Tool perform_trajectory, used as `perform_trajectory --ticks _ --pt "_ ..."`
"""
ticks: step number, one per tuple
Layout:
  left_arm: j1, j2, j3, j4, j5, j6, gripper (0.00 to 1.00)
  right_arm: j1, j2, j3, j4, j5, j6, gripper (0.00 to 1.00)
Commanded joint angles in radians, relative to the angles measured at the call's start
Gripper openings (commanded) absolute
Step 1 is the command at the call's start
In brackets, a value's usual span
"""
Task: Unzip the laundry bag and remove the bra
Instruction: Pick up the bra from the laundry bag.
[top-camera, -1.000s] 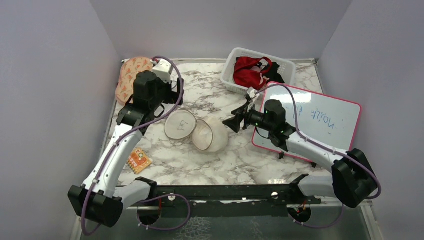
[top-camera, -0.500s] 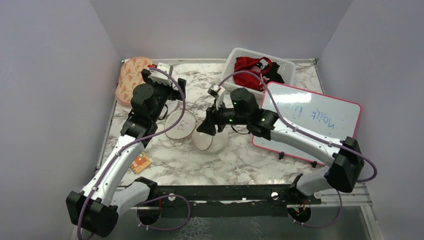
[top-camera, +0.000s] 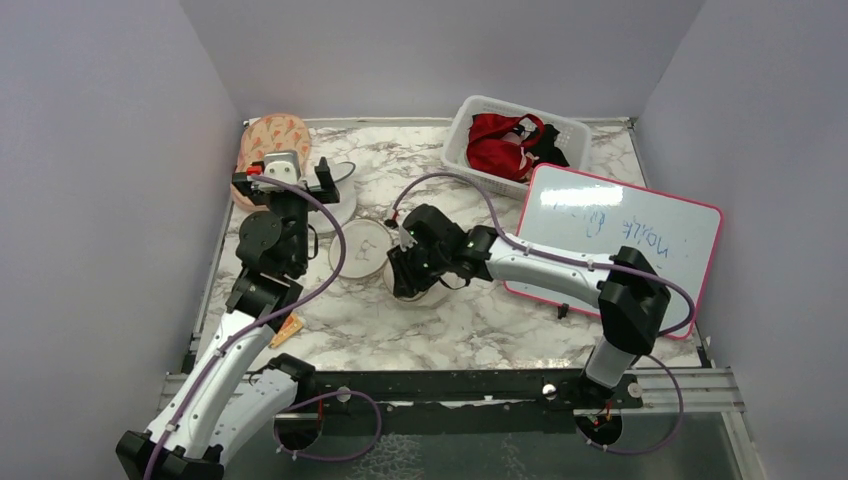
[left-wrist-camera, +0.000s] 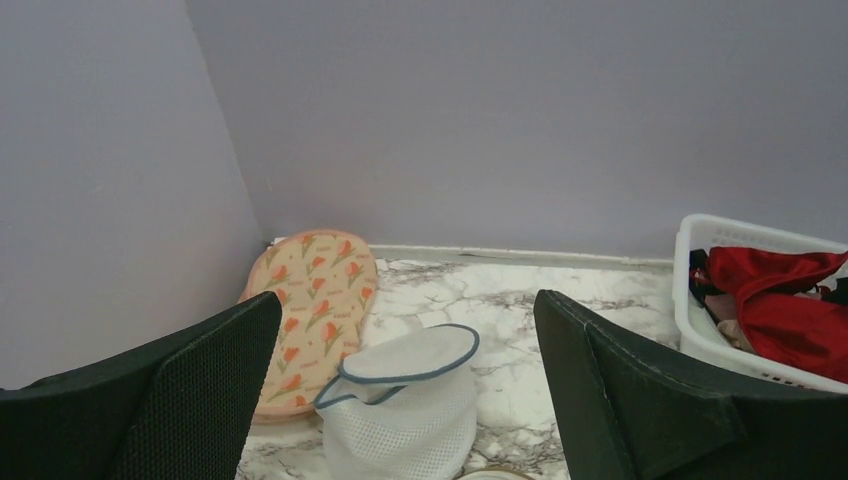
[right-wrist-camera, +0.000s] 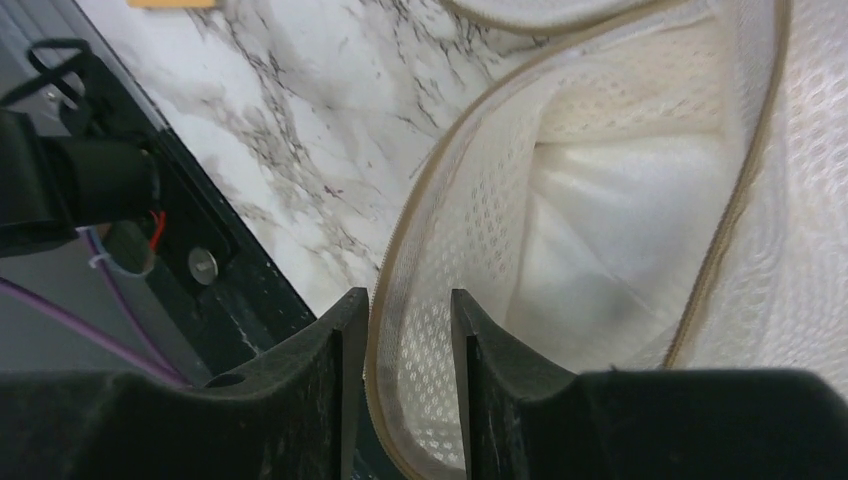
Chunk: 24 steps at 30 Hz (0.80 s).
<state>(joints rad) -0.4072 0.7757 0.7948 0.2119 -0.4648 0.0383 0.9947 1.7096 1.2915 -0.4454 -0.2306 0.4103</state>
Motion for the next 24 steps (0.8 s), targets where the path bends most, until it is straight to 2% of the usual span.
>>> perform_trajectory --ticks 1,8,15,18,20,22,24 --pt "-0.015 0.012 -0.019 0.05 -0.035 0.018 0.93 0.049 0.032 0.004 -0.068 0.117 0.01 0.34" --pt "-0.031 0.025 -0.021 0.054 -0.04 0.034 0.93 0.105 -0.031 -0.112 0.044 0.002 0.044 0.34" --pt "-0.035 0.022 -0.022 0.052 -0.047 0.033 0.93 0.105 -0.13 -0.035 -0.014 0.059 -0.003 0.51" --pt "-0.035 0.011 -0.027 0.058 -0.051 0.038 0.93 0.104 -0.172 -0.02 0.022 0.096 -0.045 0.64" --pt "-0.035 0.005 -0.031 0.065 -0.06 0.041 0.93 0.097 -0.168 -0.004 0.027 0.142 -0.083 0.69" --pt "-0.035 0.0 -0.035 0.068 -0.064 0.04 0.92 0.088 -0.137 0.033 0.008 0.166 -0.115 0.67" --pt "-0.035 -0.002 -0.043 0.078 -0.066 0.041 0.92 0.078 -0.079 0.09 -0.031 0.187 -0.135 0.53"
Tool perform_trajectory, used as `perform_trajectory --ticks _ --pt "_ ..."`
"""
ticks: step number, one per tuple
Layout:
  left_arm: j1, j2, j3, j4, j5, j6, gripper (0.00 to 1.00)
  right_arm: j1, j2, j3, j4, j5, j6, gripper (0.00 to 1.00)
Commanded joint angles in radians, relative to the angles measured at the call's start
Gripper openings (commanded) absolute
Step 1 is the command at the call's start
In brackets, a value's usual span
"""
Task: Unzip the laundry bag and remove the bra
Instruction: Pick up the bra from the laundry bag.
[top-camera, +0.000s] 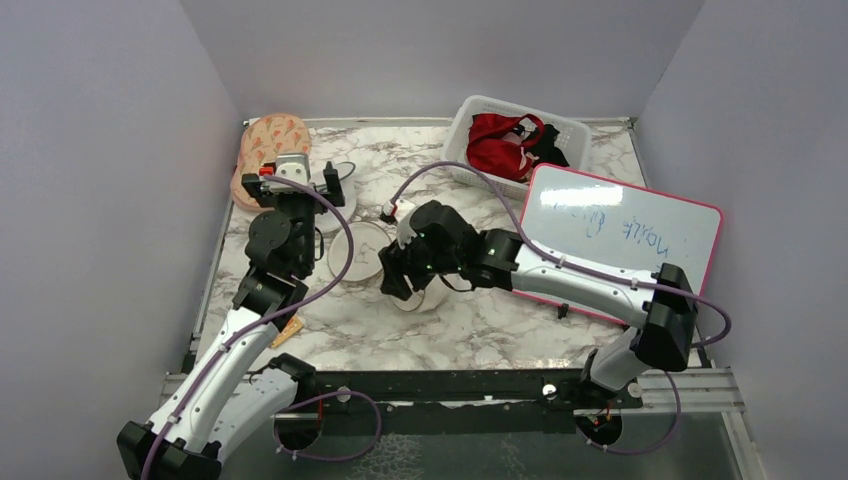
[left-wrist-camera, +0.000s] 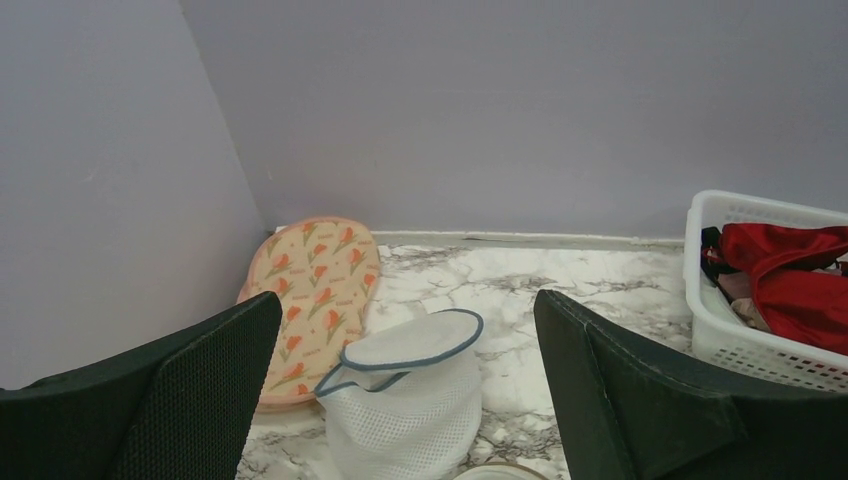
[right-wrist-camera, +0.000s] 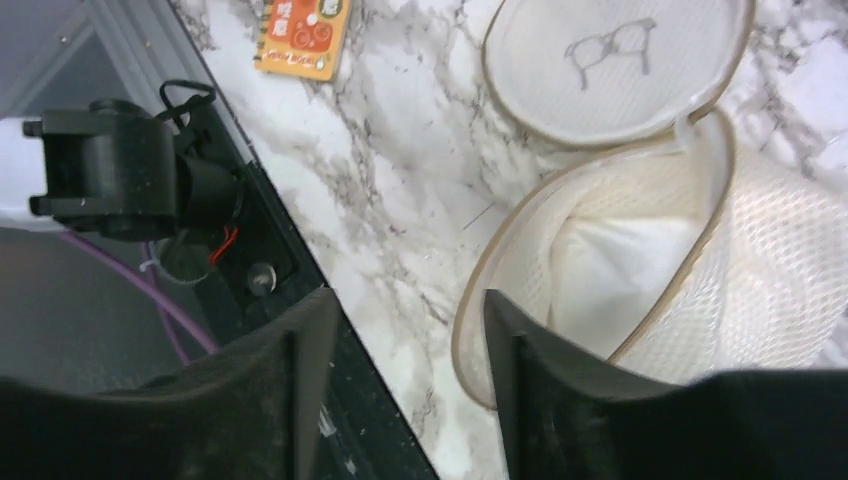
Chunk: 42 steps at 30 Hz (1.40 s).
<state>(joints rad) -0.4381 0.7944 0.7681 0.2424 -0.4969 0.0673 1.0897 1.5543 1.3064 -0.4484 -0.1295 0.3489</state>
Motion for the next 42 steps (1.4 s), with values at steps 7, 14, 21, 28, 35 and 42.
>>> perform_trajectory --ticks 7,14,21,28,35,42 --pt "-0.005 -0.018 -0.024 0.059 -0.04 0.022 0.92 -0.028 0.182 0.203 -0.139 0.232 -0.121 0.41" --pt "-0.004 -0.019 -0.027 0.063 -0.04 0.021 0.92 -0.054 0.235 0.205 -0.142 0.21 -0.17 0.42" --pt "-0.005 -0.02 -0.029 0.063 -0.023 0.02 0.92 -0.113 0.269 0.225 -0.155 0.117 -0.249 0.52" --pt "-0.004 -0.004 -0.028 0.064 -0.016 0.021 0.92 -0.153 0.285 0.215 -0.171 -0.004 -0.363 0.51" --pt "-0.005 -0.004 -0.026 0.062 -0.007 0.02 0.92 -0.171 0.307 0.232 -0.211 -0.039 -0.398 0.47" --pt "-0.005 0.007 -0.026 0.061 0.005 0.014 0.92 -0.171 0.251 0.182 -0.158 -0.158 -0.424 0.39"
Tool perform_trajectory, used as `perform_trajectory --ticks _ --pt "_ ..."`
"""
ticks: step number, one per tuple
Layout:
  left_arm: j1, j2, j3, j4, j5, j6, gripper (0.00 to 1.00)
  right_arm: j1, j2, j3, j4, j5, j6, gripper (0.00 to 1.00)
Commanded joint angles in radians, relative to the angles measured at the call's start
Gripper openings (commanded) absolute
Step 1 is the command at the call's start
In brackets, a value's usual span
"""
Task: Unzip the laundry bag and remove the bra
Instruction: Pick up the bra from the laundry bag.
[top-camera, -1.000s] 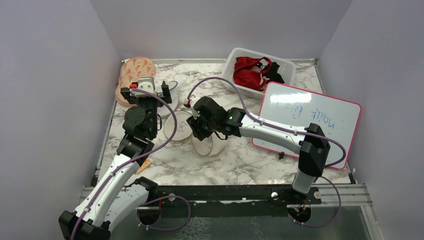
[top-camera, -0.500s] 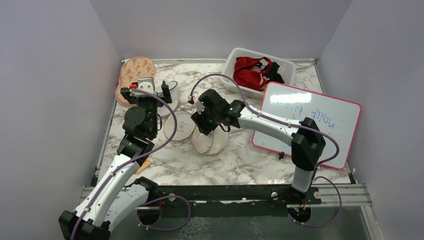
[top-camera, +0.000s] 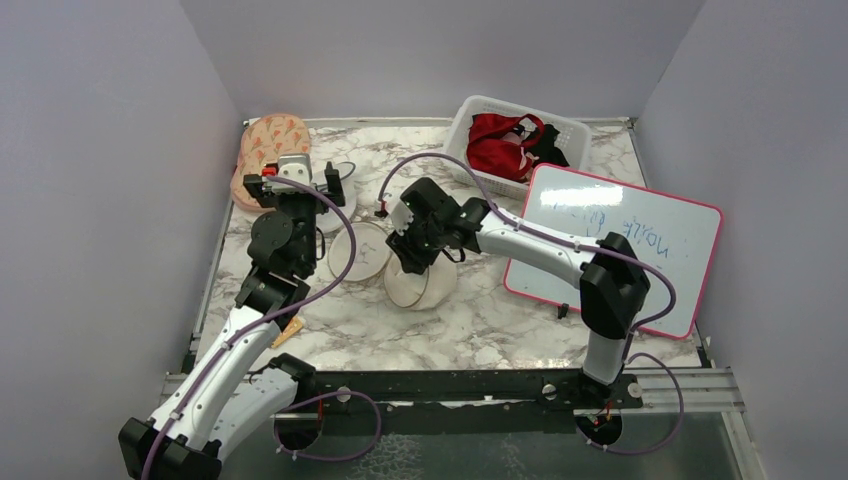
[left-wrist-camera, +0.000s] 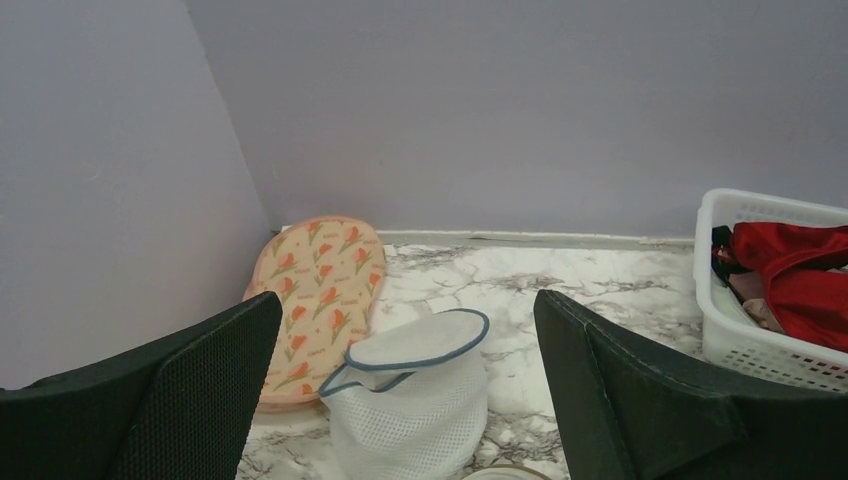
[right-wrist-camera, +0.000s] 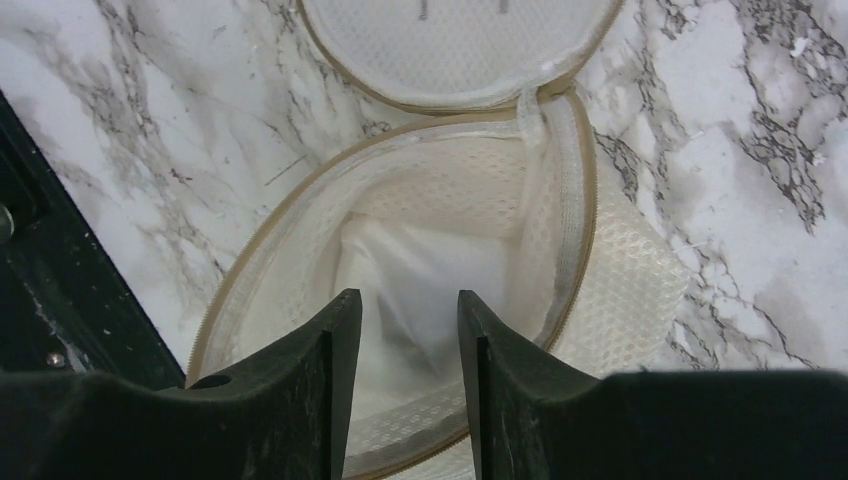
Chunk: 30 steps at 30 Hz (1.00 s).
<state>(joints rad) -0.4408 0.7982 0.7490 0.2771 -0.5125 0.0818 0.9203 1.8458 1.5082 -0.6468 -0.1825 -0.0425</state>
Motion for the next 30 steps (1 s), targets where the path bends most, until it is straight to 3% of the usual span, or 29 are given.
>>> perform_trajectory --ticks 1,9,13,19,24,30 --pt "-0.002 0.002 -0.007 0.027 0.025 -0.003 0.92 -0.001 -0.049 -0.039 0.059 -0.1 -0.029 0.4" --pt "-0.002 0.003 -0.007 0.025 0.022 -0.001 0.92 -0.001 -0.036 -0.075 0.043 0.083 -0.109 0.52" --pt "-0.002 0.002 -0.007 0.026 0.025 -0.003 0.92 -0.001 -0.015 -0.056 0.014 0.092 -0.129 0.54" --pt "-0.003 0.001 -0.008 0.025 0.023 -0.003 0.92 0.0 -0.022 -0.063 0.021 0.11 -0.134 0.55" --pt "-0.003 0.0 -0.006 0.026 0.026 -0.005 0.92 0.0 -0.006 -0.065 0.01 0.145 -0.147 0.48" --pt "-0.003 0.0 -0.008 0.025 0.026 -0.005 0.92 0.016 -0.004 -0.131 0.061 0.141 -0.122 0.66"
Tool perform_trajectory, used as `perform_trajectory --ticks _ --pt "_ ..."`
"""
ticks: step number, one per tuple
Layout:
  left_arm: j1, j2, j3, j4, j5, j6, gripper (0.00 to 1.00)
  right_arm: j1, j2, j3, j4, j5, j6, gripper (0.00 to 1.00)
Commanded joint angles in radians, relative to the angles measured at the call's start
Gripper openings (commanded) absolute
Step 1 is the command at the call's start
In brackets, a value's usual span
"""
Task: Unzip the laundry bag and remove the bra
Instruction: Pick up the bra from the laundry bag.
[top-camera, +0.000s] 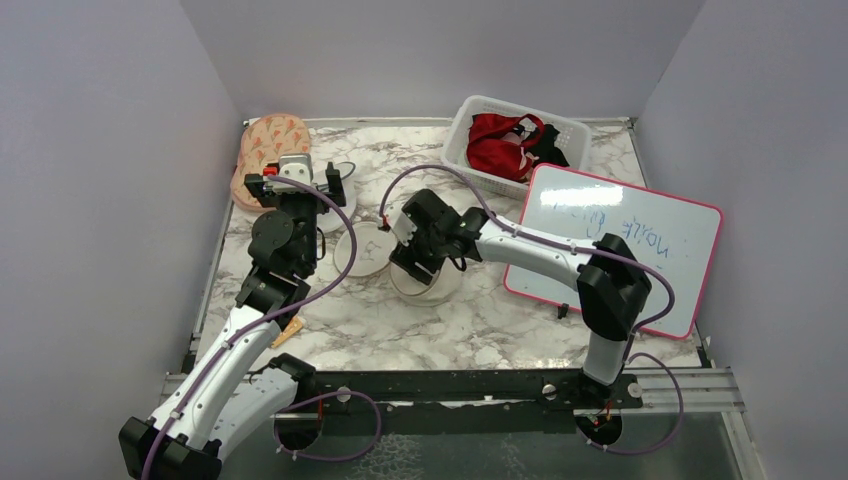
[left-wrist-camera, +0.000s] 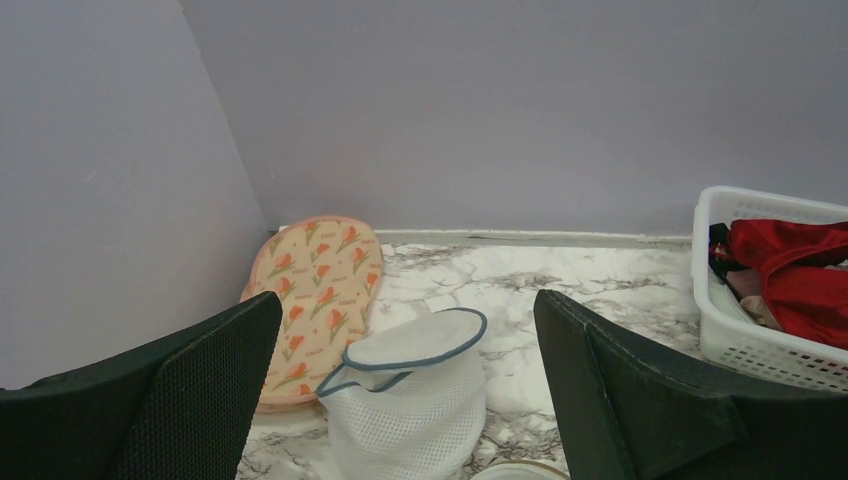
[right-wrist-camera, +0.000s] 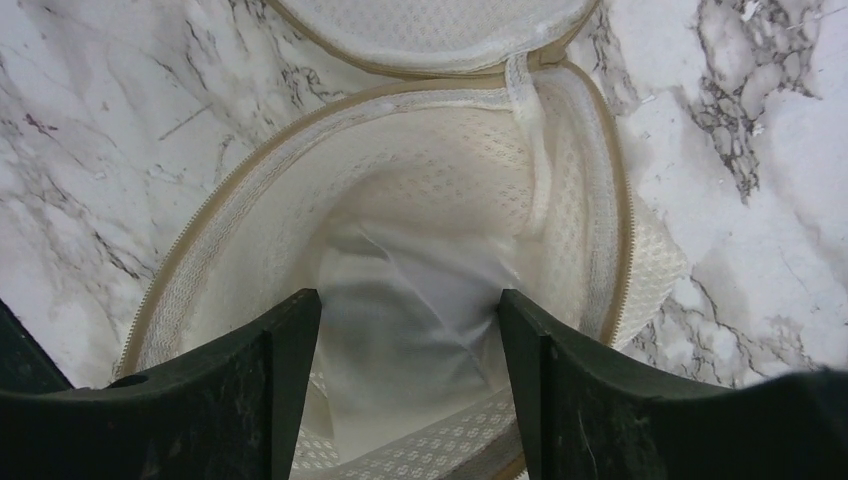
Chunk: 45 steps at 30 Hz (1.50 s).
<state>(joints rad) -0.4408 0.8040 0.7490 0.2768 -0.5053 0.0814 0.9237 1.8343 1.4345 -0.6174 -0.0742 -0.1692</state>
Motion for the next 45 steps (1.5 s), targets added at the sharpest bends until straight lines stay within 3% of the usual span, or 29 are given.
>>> perform_trajectory --ticks 1,8,16,19,26,35,45 --pt "-0.003 -0.005 -0.008 0.025 0.019 -0.005 0.92 0.014 0.005 -0.069 0.044 0.03 0.009 0.66" --pt "-0.003 -0.004 -0.008 0.025 0.019 -0.011 0.92 0.025 0.01 -0.111 0.085 0.077 0.029 0.61" --pt "-0.004 0.001 -0.007 0.024 0.022 -0.013 0.92 0.029 -0.042 -0.109 0.099 0.075 0.058 0.14" --pt "-0.004 0.0 -0.007 0.024 0.022 -0.013 0.92 0.032 -0.087 -0.107 0.103 0.064 0.084 0.04" --pt "-0.005 0.001 -0.007 0.021 0.024 -0.017 0.92 0.031 -0.173 -0.097 0.092 0.035 0.143 0.01" --pt "-0.009 0.004 -0.006 0.02 0.027 -0.021 0.92 0.03 -0.274 -0.142 0.196 0.058 0.249 0.01" --pt "-0.012 0.001 -0.006 0.019 0.023 -0.022 0.92 0.03 -0.417 -0.304 0.492 0.074 0.457 0.01"
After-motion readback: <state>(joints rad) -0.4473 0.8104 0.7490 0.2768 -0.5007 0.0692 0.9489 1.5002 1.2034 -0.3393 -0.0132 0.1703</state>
